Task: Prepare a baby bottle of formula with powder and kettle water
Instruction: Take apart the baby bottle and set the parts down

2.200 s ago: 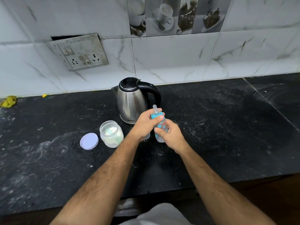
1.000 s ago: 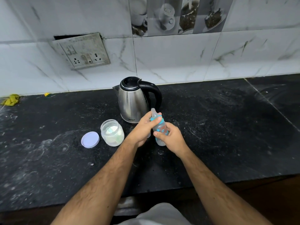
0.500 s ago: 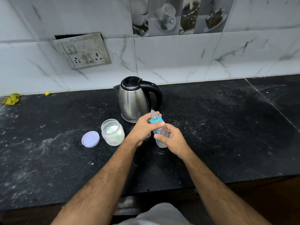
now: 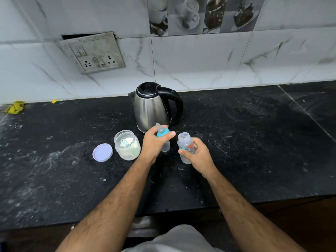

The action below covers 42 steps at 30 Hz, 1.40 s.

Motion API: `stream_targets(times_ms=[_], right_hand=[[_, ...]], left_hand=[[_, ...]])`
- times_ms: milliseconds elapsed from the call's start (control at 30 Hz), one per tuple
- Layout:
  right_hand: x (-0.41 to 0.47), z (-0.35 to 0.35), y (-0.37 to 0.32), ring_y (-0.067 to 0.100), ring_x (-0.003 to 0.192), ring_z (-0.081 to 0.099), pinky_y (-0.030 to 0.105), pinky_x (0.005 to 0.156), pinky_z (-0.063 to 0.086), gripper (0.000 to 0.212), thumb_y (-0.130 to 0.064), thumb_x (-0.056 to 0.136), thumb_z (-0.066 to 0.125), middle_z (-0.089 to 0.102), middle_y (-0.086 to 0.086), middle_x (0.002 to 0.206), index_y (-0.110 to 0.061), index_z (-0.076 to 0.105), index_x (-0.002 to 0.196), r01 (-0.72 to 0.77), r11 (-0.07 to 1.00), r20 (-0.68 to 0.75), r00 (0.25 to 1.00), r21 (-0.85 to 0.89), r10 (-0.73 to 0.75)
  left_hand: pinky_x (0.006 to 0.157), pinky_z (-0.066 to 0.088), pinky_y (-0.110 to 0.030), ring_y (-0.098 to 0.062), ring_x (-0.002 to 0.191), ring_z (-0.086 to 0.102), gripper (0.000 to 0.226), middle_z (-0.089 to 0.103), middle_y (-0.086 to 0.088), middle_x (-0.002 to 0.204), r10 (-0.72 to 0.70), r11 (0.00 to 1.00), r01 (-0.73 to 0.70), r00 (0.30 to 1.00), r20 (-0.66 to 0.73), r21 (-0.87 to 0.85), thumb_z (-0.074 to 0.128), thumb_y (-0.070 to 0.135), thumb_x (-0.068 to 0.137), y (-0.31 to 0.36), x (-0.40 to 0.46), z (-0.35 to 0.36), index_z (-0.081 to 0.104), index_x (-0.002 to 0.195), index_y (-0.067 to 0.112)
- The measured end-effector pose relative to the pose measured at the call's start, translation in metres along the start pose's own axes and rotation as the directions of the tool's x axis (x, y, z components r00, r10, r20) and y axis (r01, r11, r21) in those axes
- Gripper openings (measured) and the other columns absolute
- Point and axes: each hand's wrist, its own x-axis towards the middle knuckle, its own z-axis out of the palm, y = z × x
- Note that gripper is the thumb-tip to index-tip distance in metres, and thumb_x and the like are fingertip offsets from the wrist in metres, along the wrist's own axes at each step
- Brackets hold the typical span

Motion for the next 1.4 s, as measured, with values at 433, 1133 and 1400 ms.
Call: stream_targets(times_ms=[433, 1133, 1400], right_hand=[[0.004, -0.001, 0.009, 0.012, 0.102, 0.064, 0.031, 0.089, 0.051, 0.045, -0.02, 0.076, 0.082, 0.069, -0.007, 0.108, -0.022, 0.058, 0.114, 0.024, 0.996, -0.064, 0.997, -0.081, -0.03], [0.003, 0.0, 0.012, 0.012, 0.106, 0.063, 0.038, 0.095, 0.053, 0.049, -0.018, 0.072, 0.085, 0.068, -0.008, 0.113, -0.025, 0.063, 0.114, 0.022, 0.996, -0.068, 0.997, -0.085, -0.027], [-0.003, 0.008, 0.005, -0.001, 0.1, 0.061, 0.021, 0.087, 0.046, 0.046, -0.016, 0.071, 0.086, 0.067, -0.02, 0.104, -0.03, 0.064, 0.109, 0.039, 0.994, -0.072, 0.996, -0.103, -0.047]], left_hand=[[0.094, 0.052, -0.038, -0.015, 0.1, 0.066, 0.058, 0.072, 0.004, 0.107, -0.053, 0.888, 0.098, 0.992, -0.111, 0.449, 0.09, 0.022, 0.064, -0.076, -0.022, -0.018, 0.067, 0.118, 0.017], [0.099, 0.05, -0.037, -0.028, 0.111, 0.064, 0.082, 0.068, -0.011, 0.118, -0.052, 0.833, 0.112, 0.991, -0.126, 0.542, 0.088, 0.013, 0.066, -0.08, -0.002, -0.004, 0.052, 0.139, 0.016], [0.102, 0.047, -0.037, -0.02, 0.112, 0.058, 0.068, 0.061, -0.001, 0.124, 0.104, 0.853, -0.013, 0.984, -0.145, 0.522, 0.084, 0.012, 0.073, -0.083, -0.033, -0.018, 0.055, 0.134, 0.012]])
